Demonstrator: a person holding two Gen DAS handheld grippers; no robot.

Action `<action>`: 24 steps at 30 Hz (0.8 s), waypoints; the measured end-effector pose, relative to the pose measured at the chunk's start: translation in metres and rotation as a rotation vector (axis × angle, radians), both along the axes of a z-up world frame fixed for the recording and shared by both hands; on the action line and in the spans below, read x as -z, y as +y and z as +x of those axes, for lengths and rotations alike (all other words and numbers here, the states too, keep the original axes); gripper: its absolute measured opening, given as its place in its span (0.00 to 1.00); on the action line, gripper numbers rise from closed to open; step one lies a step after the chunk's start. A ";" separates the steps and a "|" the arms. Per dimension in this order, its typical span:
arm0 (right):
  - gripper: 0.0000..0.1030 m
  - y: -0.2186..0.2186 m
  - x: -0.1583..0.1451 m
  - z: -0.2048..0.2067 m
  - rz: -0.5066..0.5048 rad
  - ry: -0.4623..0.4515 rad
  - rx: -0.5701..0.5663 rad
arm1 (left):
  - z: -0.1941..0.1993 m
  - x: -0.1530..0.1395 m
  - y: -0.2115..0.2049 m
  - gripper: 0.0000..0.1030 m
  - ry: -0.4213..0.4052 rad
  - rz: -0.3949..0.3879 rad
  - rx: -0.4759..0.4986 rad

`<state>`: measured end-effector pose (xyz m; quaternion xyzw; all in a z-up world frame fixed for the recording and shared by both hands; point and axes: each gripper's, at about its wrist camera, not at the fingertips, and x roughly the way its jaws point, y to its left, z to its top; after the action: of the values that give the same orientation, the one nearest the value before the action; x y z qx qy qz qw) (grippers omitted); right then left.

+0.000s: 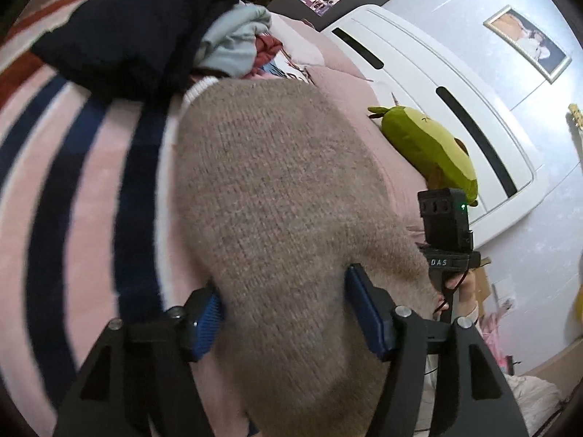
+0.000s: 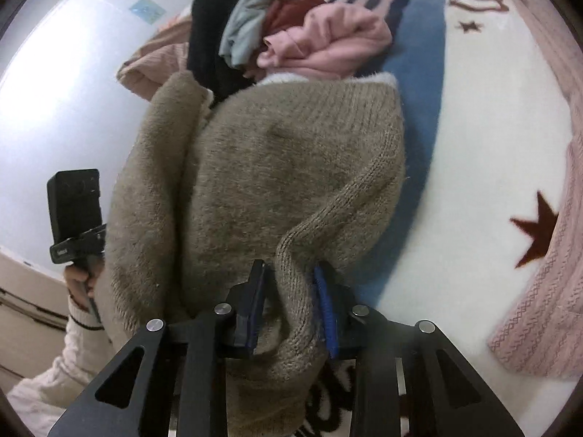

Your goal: Fold small clothes

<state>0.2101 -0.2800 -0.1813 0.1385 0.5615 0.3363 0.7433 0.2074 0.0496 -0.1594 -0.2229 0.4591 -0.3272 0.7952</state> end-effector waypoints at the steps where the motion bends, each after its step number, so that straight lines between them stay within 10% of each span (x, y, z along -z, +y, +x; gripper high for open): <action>1: 0.28 0.000 0.001 0.002 -0.003 0.015 0.002 | 0.002 0.003 -0.003 0.61 0.002 -0.008 0.005; 5: 0.35 0.009 0.004 0.004 -0.001 0.032 -0.019 | 0.001 0.002 -0.001 0.42 -0.023 -0.023 -0.009; 12: 0.35 0.051 0.001 0.009 0.061 0.028 -0.057 | -0.004 -0.024 0.031 0.38 -0.100 0.005 -0.026; 24: 0.35 0.251 -0.005 0.035 0.166 0.028 -0.231 | -0.018 -0.055 0.191 0.38 -0.135 0.154 -0.216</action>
<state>0.2456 -0.0286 -0.1767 0.1384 0.5543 0.4629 0.6778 0.1895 0.2409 -0.1042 -0.1870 0.4016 -0.2177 0.8697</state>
